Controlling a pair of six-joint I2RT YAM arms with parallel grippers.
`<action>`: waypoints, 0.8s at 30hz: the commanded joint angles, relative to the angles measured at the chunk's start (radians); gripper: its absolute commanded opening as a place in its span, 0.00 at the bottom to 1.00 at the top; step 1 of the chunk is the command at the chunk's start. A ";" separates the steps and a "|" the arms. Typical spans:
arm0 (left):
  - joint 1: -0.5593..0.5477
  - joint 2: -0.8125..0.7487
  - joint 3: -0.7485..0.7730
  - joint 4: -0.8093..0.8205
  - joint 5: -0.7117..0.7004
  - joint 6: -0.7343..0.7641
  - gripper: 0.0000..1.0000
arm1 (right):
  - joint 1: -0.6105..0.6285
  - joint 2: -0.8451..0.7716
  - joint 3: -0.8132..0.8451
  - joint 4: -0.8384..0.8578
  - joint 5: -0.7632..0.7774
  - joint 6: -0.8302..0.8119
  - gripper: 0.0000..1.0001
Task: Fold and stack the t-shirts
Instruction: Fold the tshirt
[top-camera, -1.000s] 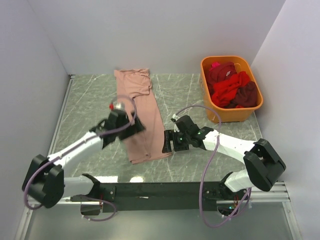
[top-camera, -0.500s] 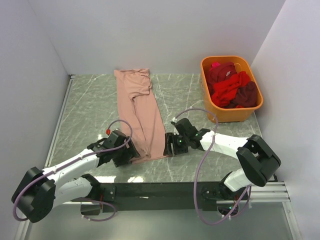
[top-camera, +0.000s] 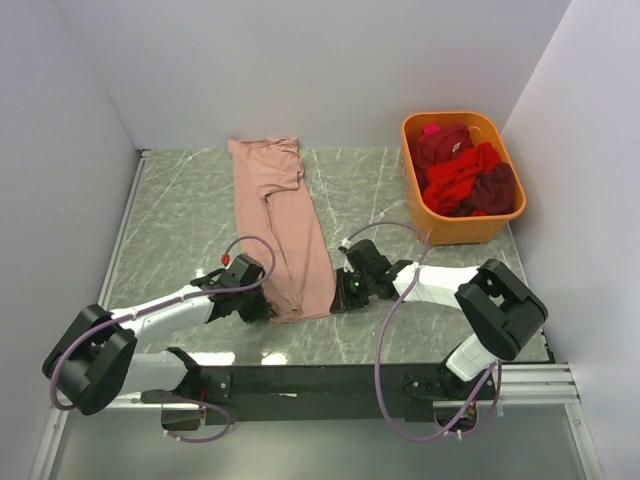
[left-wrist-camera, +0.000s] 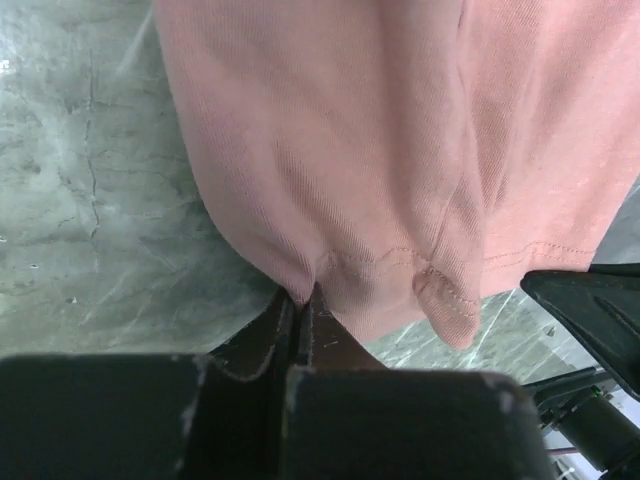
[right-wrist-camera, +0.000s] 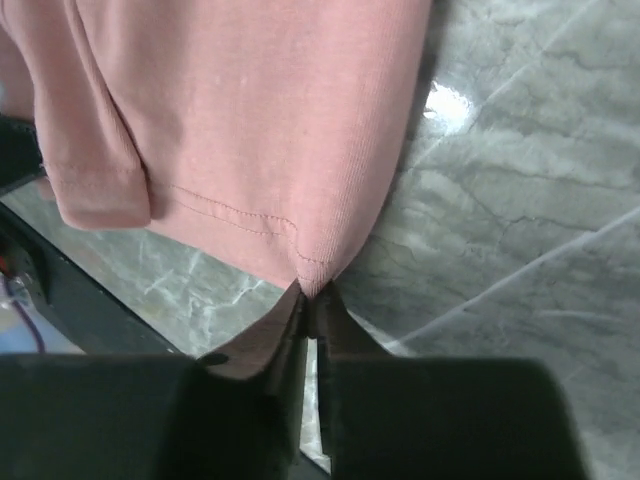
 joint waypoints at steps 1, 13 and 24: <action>-0.017 0.033 -0.019 -0.117 -0.081 0.037 0.00 | 0.002 -0.003 -0.040 0.054 -0.018 0.026 0.02; -0.120 -0.296 -0.042 -0.326 -0.016 -0.108 0.01 | 0.093 -0.271 -0.159 0.012 0.022 0.130 0.00; 0.002 -0.184 0.173 -0.233 -0.180 -0.043 0.00 | 0.059 -0.167 0.217 -0.077 0.240 0.009 0.00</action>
